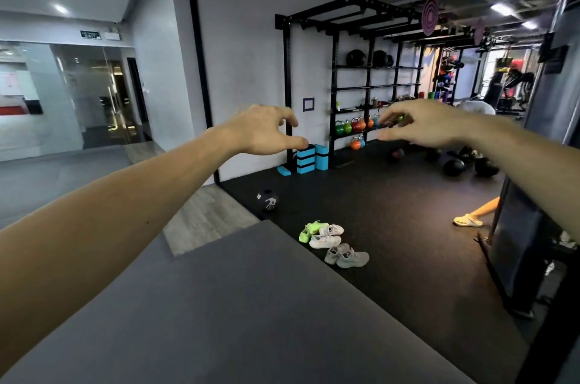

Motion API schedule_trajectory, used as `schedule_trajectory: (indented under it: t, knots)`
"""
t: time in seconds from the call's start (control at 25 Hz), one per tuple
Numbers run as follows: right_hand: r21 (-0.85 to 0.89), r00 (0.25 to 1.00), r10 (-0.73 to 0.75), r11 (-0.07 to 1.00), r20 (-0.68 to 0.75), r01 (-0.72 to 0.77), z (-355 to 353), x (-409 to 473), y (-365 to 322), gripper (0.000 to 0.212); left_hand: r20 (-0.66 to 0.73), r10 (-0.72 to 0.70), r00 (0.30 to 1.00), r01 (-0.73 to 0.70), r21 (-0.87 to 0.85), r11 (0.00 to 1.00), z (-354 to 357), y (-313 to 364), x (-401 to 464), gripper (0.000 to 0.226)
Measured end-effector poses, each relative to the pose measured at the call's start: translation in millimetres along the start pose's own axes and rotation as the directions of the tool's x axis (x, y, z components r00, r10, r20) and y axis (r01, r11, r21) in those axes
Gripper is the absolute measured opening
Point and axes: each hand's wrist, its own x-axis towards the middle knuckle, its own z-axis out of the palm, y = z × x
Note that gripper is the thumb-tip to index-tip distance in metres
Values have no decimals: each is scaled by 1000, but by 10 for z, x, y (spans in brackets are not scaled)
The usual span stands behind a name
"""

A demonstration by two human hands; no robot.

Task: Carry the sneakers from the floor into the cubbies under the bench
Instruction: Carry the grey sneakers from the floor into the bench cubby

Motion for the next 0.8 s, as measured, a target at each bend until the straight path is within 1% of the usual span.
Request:
schedule_trajectory:
  t: [0.08, 0.2, 0.36, 0.52, 0.6, 0.68, 0.8]
  knots:
    - [-7, 999, 43, 999, -24, -43, 42, 545, 244, 44, -1, 33, 999, -33, 21, 999, 111, -245, 632, 58]
    - [16, 995, 94, 995, -42, -94, 178, 1300, 610, 40, 5, 53, 999, -53, -44, 998, 384, -534, 1568, 60]
    - [27, 989, 145, 989, -9, -144, 478, 2201, 1276, 44, 23, 108, 994, -107, -46, 993, 912, -739, 2670, 60]
    - [26, 989, 146, 989, -22, -146, 767, 3241, 2086, 43, 24, 129, 991, -128, -38, 991, 1445, -916, 3917, 61]
    - [31, 989, 146, 989, -12, -146, 810, 3727, 2440, 41, 45, 128, 991, -127, -28, 992, 1617, -964, 4501, 62]
    - [27, 990, 142, 990, -17, -142, 840, 4203, 2782, 40, 31, 138, 990, -138, -11, 990, 1753, -1012, 5049, 61]
    - [24, 990, 139, 990, -7, -139, 976, 4914, 3246, 44, 35, 141, 989, -139, -44, 989, 2014, -1103, 5853, 61]
